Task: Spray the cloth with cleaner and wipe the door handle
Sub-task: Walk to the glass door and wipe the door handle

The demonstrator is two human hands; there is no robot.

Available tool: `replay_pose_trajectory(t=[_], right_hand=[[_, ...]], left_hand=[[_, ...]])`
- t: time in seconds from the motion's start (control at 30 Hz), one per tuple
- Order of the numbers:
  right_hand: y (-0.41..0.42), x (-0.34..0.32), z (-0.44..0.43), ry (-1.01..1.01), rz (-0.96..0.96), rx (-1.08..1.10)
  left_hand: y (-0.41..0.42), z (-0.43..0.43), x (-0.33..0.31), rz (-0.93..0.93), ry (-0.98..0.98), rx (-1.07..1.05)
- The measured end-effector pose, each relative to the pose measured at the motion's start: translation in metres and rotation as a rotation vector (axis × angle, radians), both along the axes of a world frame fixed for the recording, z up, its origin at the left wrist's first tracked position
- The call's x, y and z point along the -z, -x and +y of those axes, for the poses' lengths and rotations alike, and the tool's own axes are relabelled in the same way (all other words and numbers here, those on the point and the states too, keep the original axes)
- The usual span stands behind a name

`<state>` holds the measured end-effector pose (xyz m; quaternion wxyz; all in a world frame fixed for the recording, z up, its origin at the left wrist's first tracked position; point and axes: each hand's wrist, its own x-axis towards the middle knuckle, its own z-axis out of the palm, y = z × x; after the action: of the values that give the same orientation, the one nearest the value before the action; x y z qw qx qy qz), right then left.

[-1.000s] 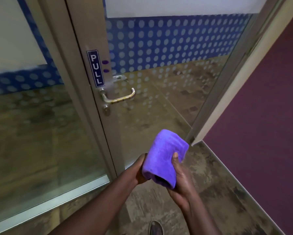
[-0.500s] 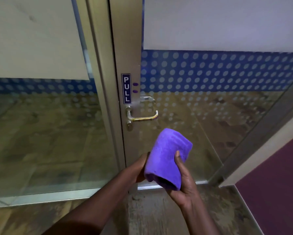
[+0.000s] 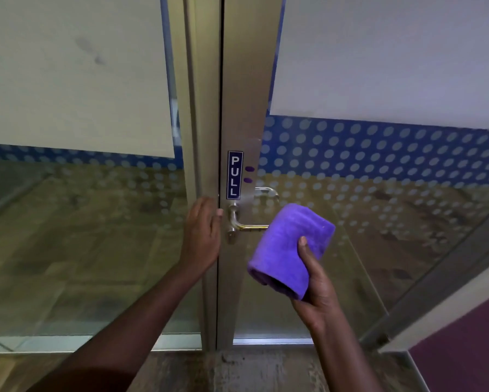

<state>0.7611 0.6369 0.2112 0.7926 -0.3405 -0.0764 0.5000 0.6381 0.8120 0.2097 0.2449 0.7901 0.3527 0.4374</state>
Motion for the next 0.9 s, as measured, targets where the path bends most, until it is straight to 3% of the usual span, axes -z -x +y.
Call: replay_pose_trajectory(t=[0.2, 0.43, 0.6, 0.77, 0.9], right_hand=[[-0.014, -0.016, 0.040, -0.020, -0.393, 0.239], [-0.026, -0.032, 0.073, 0.182, -0.674, 0.612], [-0.025, -0.052, 0.092, 0.385, -1.169, 0.857], [-0.034, -0.062, 0.122, 0.393, -1.776, 1.125], [-0.041, -0.066, 0.146, 0.316, -2.063, 1.340]], left_hand=[[-0.003, 0.054, -0.020, 0.090, -0.217, -0.063], [-0.015, 0.085, -0.025, 0.118, -0.444, -0.091], [-0.022, 0.110, -0.023, 0.087, -0.587, -0.135], [-0.026, 0.134, -0.023, 0.063, -0.684, -0.222], [-0.030, 0.145, -0.019, 0.075, -0.773, -0.276]])
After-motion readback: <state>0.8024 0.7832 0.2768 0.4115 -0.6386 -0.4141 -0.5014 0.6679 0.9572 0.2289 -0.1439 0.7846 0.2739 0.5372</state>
